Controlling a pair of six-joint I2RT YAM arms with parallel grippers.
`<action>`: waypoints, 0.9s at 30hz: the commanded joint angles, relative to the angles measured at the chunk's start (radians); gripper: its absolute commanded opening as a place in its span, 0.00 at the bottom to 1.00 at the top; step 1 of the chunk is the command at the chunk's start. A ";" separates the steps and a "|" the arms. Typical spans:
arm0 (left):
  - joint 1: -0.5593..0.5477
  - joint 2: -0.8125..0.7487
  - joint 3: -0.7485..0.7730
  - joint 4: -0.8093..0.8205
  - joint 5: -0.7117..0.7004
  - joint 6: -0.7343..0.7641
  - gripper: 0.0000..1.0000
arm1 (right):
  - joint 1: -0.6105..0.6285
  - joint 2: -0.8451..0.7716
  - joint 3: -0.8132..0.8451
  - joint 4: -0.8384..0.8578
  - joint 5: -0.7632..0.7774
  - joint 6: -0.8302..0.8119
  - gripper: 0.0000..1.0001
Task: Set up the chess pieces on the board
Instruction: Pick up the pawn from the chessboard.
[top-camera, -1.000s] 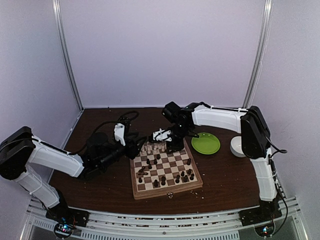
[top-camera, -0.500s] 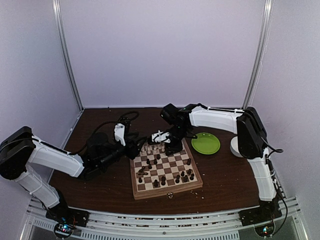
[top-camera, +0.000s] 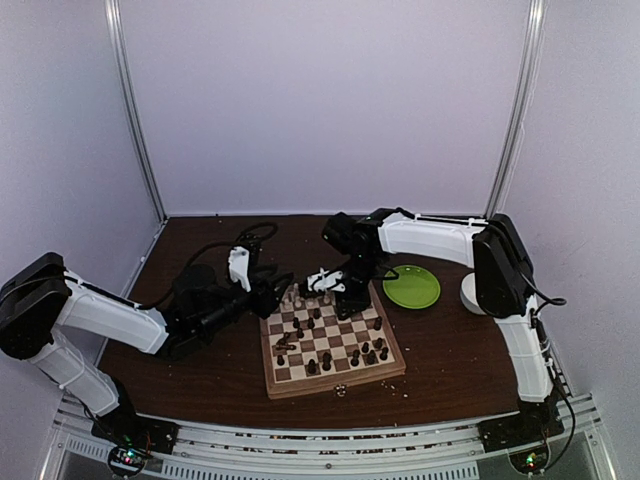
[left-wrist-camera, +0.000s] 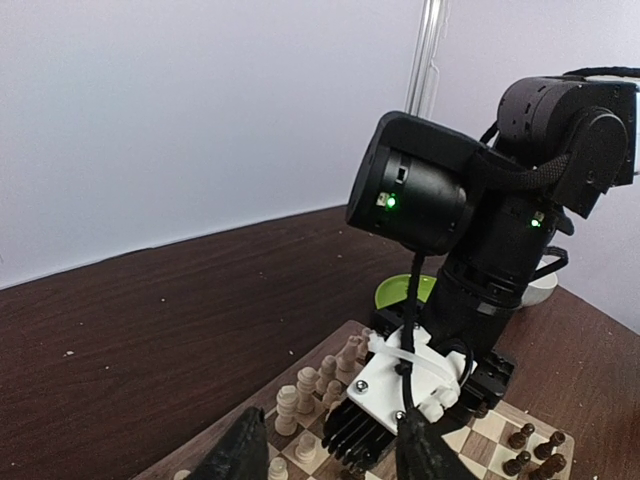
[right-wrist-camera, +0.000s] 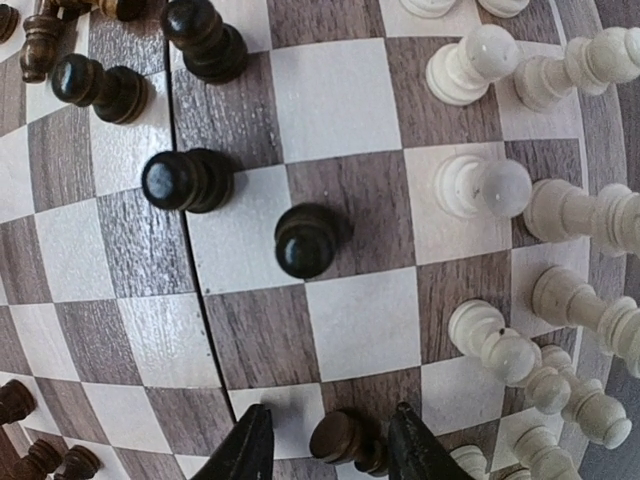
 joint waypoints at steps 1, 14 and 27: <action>0.008 0.011 0.024 0.050 0.015 -0.011 0.45 | -0.002 -0.010 -0.012 -0.037 0.006 -0.010 0.40; 0.010 0.023 0.034 0.049 0.038 -0.012 0.45 | -0.039 -0.033 -0.064 -0.078 0.011 -0.029 0.44; 0.010 0.032 0.044 0.043 0.049 -0.011 0.45 | -0.044 -0.042 -0.083 -0.027 -0.029 0.001 0.32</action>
